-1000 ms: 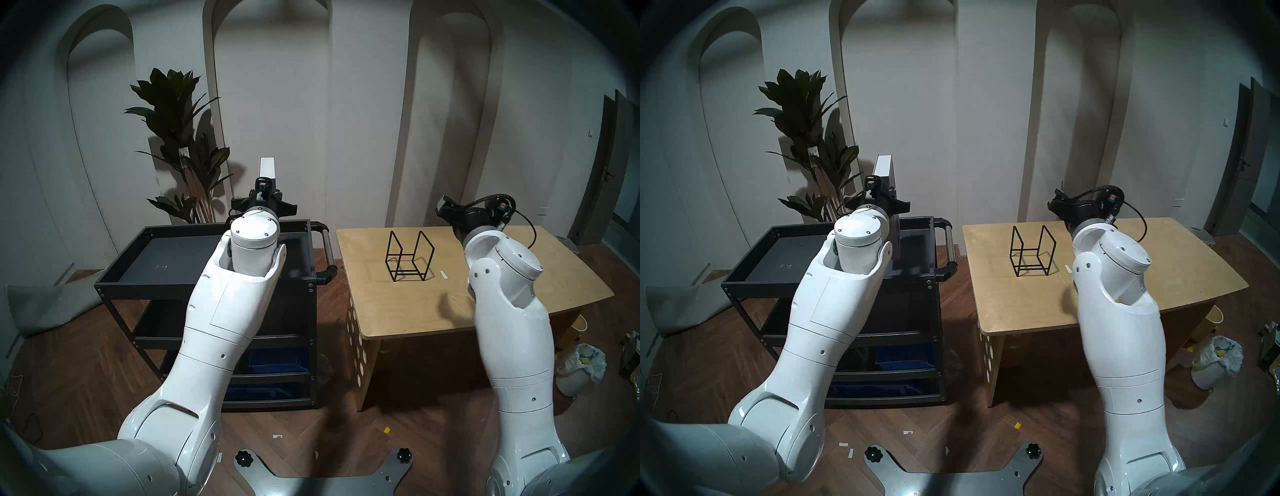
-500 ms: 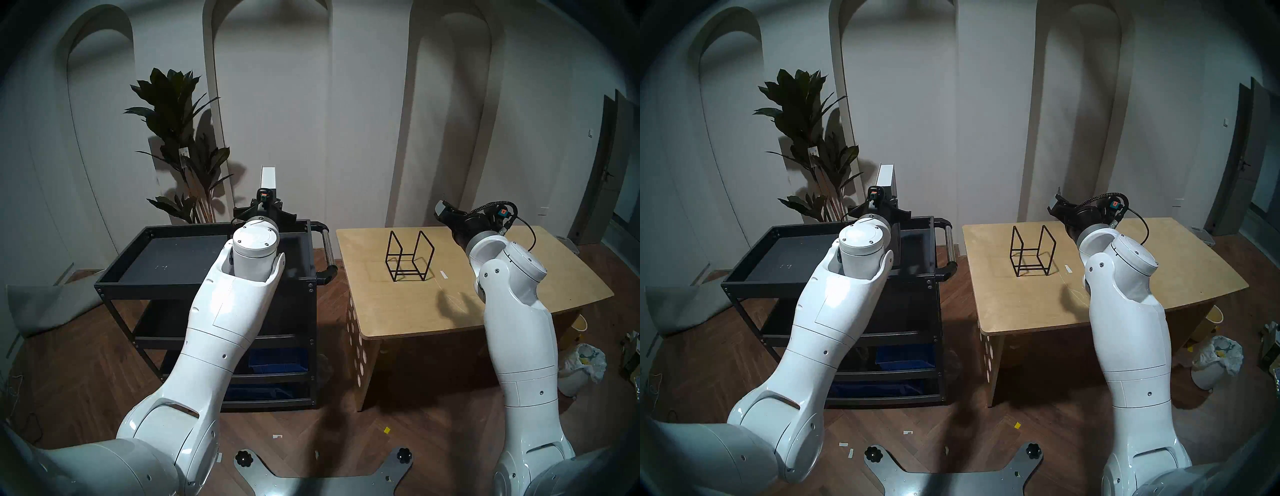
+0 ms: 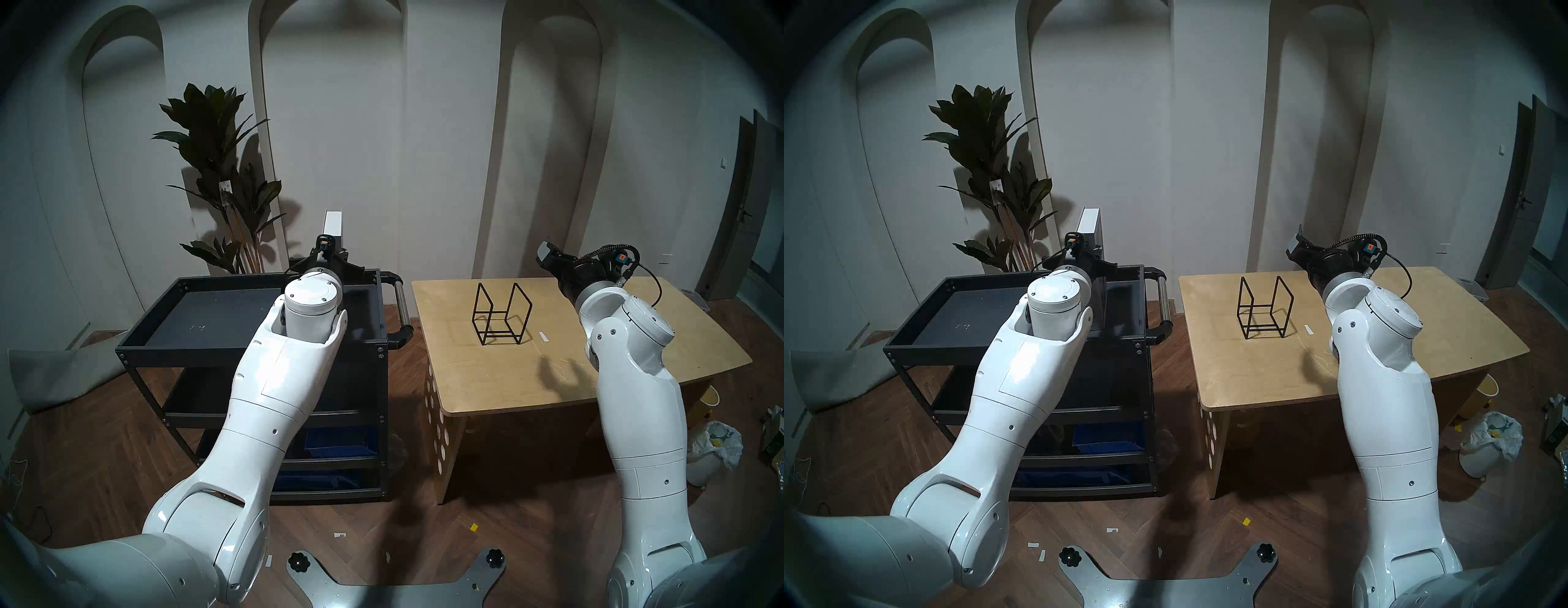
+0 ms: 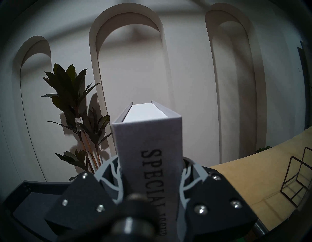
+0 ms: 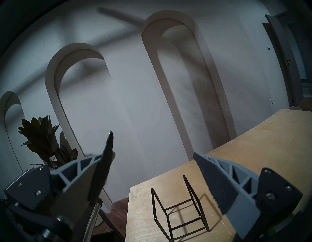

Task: Transfer books between table and cart

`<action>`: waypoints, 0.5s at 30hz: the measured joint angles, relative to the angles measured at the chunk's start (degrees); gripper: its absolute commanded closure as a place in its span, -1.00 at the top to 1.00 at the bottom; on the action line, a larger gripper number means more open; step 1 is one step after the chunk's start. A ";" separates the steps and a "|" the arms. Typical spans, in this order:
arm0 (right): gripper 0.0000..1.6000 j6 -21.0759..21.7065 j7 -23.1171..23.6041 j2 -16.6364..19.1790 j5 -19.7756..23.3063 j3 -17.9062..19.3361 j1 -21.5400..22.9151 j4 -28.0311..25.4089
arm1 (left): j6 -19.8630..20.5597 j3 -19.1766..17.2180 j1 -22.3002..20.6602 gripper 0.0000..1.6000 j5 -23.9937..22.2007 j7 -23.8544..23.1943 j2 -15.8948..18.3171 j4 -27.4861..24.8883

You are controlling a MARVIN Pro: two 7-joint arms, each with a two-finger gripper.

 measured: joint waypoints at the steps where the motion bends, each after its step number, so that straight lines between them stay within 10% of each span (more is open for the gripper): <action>1: 1.00 -0.02 0.00 0.00 0.00 0.08 -0.03 -0.03 | 0.06 0.00 -0.14 -1.00 -0.10 -0.14 -0.03 0.15; 15: 1.00 -0.18 0.44 -0.01 0.17 0.54 -0.45 -0.33 | 6.41 -2.07 -4.61 -1.00 -3.14 -2.94 -0.54 3.58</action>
